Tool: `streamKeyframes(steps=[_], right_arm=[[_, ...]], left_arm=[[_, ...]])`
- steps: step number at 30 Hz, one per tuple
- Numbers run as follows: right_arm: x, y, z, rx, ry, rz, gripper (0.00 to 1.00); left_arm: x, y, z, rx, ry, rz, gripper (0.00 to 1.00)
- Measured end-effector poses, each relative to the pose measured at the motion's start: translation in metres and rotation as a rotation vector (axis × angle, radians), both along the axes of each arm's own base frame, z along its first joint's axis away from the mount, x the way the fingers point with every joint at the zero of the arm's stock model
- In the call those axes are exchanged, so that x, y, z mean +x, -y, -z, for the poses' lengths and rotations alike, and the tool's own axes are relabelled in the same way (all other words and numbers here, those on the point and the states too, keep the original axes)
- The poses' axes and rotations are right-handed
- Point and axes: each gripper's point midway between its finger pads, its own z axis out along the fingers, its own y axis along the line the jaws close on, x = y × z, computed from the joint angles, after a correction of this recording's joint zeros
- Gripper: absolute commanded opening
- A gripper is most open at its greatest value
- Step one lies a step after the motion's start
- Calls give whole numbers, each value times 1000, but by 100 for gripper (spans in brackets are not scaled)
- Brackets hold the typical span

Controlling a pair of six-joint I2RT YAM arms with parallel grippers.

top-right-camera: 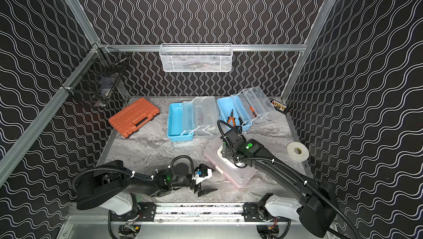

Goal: Close toolboxes
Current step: Fasten the toolbox latch on the toolbox.

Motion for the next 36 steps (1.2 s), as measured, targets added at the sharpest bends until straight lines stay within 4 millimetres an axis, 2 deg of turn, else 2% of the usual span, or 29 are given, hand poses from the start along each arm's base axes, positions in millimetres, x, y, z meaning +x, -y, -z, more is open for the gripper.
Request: streamKeyframes(steps=[9, 13, 17, 26, 33, 36], right_arm=[[5, -3, 0, 6, 8, -14, 90], [6, -5, 0, 10, 17, -24, 90], [7, -6, -1, 21, 26, -29, 90], [8, -10, -1, 35, 25, -46, 90], [12, -16, 2, 46, 34, -68, 89], [13, -20, 5, 54, 35, -76, 87]], left_arm=[[2, -5, 36, 117, -15, -25, 88], [6, 1, 54, 139, -27, -41, 89], [15, 5, 64, 112, -41, -96, 90], [36, 22, 40, -21, -22, -173, 89], [37, 24, 38, -35, -41, -180, 89], [38, 26, 30, -50, -49, -184, 88]])
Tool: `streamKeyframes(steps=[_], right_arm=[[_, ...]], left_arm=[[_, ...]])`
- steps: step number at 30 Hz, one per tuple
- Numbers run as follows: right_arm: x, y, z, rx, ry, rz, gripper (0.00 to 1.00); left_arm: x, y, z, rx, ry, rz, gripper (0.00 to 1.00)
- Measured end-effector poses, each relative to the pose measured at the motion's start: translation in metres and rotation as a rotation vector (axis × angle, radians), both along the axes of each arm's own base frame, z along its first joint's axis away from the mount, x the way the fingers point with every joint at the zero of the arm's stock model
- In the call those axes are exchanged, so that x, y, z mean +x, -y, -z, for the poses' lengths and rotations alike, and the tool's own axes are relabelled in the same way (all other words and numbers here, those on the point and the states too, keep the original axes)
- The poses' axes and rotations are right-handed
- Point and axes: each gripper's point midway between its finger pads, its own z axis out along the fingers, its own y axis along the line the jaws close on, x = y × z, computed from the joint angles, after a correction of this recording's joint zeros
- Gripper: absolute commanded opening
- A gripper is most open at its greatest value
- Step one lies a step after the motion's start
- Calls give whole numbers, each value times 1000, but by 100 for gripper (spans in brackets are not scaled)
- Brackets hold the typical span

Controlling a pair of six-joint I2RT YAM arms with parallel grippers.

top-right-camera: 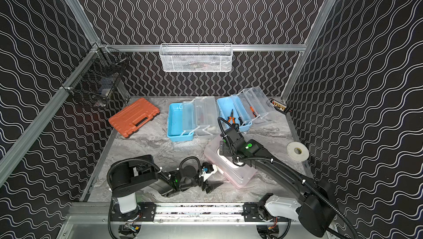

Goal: Close toolboxes
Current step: Fasten the toolbox latch on the toolbox.

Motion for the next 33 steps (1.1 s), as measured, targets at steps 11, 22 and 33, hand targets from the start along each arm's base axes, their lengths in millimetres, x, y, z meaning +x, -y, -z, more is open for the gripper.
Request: streamKeyframes(steps=[11, 22, 33], right_arm=[[5, -3, 0, 19, 34, -5, 86], [8, -13, 0, 62, 48, -27, 86], [10, -14, 0, 65, 53, -29, 86]], left_arm=[[5, 5, -14, 35, -10, -34, 85], [5, 1, 4, 80, -44, -55, 80], [19, -11, -1, 170, -47, -160, 69]])
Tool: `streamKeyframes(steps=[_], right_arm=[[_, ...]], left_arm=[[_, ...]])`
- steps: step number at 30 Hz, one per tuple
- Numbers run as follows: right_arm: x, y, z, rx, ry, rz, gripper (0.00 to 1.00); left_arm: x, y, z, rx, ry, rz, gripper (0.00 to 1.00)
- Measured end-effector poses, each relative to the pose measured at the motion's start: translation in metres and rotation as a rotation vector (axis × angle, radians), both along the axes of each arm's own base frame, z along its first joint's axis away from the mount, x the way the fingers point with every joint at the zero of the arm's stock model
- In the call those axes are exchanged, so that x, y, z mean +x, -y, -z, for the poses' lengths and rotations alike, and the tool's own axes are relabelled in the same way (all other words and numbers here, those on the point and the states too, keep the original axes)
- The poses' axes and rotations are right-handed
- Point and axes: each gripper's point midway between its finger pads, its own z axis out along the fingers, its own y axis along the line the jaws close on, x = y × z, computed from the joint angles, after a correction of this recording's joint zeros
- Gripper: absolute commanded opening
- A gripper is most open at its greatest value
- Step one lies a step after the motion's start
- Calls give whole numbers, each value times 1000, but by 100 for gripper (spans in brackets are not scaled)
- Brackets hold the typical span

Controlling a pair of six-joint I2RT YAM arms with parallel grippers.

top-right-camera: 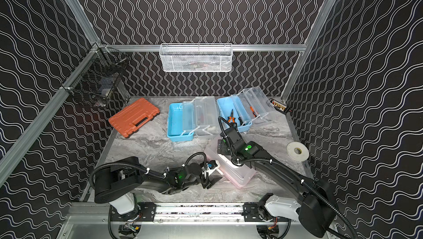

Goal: Close toolboxes
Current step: Fasten the toolbox latch on the toolbox.

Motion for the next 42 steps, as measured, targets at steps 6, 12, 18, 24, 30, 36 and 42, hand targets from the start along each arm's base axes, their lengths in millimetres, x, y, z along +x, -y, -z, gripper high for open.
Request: streamKeyframes(steps=[6, 12, 18, 24, 30, 36, 42], right_arm=[[1, -2, 1, 2, -1, -3, 85], [3, -3, 2, 2, 8, 0, 84], [9, -8, 3, 7, 41, 1, 84], [12, -10, 4, -9, 81, 9, 83], [11, -18, 6, -7, 105, 0, 83], [12, -26, 6, 13, 123, 0, 83], [13, -29, 2, 52, 130, 22, 84]], left_arm=[[7, -5, 3, 48, 3, -45, 57], [12, -7, 4, 85, 6, -75, 51], [13, -7, 0, 112, 7, -88, 45], [16, -10, -3, 133, -5, -118, 36], [18, -13, 3, 166, -34, -147, 29], [21, -17, 9, 188, -76, -203, 24], [23, -17, -3, 114, -85, -238, 24]])
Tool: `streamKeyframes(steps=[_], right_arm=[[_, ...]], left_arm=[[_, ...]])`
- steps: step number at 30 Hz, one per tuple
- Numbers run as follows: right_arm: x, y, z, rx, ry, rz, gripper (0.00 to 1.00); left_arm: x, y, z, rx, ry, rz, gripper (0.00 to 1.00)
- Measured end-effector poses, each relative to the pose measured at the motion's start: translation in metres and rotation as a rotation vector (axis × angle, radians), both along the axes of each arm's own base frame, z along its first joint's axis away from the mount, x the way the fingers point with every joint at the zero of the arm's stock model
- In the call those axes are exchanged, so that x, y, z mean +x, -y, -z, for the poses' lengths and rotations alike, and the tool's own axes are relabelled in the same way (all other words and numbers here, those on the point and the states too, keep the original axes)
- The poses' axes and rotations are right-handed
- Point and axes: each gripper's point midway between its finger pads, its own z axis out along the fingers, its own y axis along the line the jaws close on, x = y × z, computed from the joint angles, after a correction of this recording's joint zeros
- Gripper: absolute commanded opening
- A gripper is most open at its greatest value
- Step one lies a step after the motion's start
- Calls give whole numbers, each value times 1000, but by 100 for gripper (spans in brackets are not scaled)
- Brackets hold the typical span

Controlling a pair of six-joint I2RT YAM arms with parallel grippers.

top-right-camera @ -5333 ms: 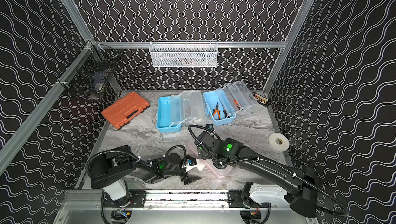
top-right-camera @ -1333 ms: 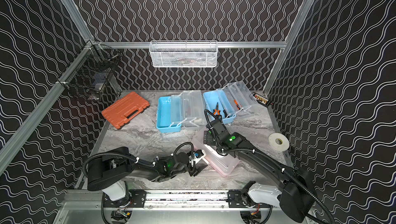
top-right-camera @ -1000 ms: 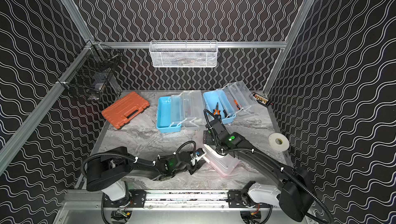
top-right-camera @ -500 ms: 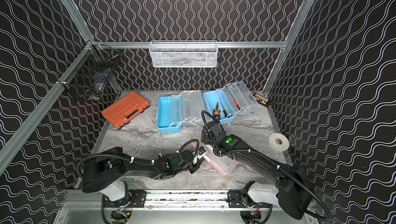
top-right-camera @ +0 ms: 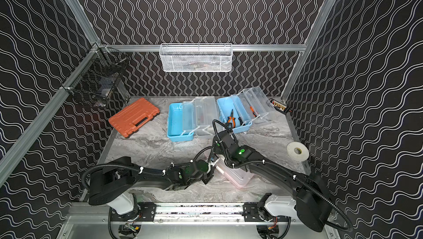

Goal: Close toolboxes
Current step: Fasten the toolbox latch on the toolbox.

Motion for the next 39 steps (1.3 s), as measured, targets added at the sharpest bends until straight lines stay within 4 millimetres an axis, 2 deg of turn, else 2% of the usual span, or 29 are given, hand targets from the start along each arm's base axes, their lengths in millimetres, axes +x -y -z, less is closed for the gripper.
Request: streamKeyframes(steps=[7, 14, 29, 34, 39], right_arm=[[-11, 0, -9, 34, -65, 3, 87], [-20, 9, -13, 8, -132, 24, 89], [-32, 37, -12, -81, -214, 42, 91], [-32, 47, -12, -88, -241, 62, 91], [-35, 57, -14, -106, -266, 65, 90]], left_arm=[[-6, 3, -6, -55, -15, 11, 24], [-10, 2, -8, -92, -17, 6, 24], [-2, -18, -24, -125, 41, -81, 26], [-9, -31, -23, -122, 42, -77, 34], [-24, -39, -27, -133, 53, -20, 41]])
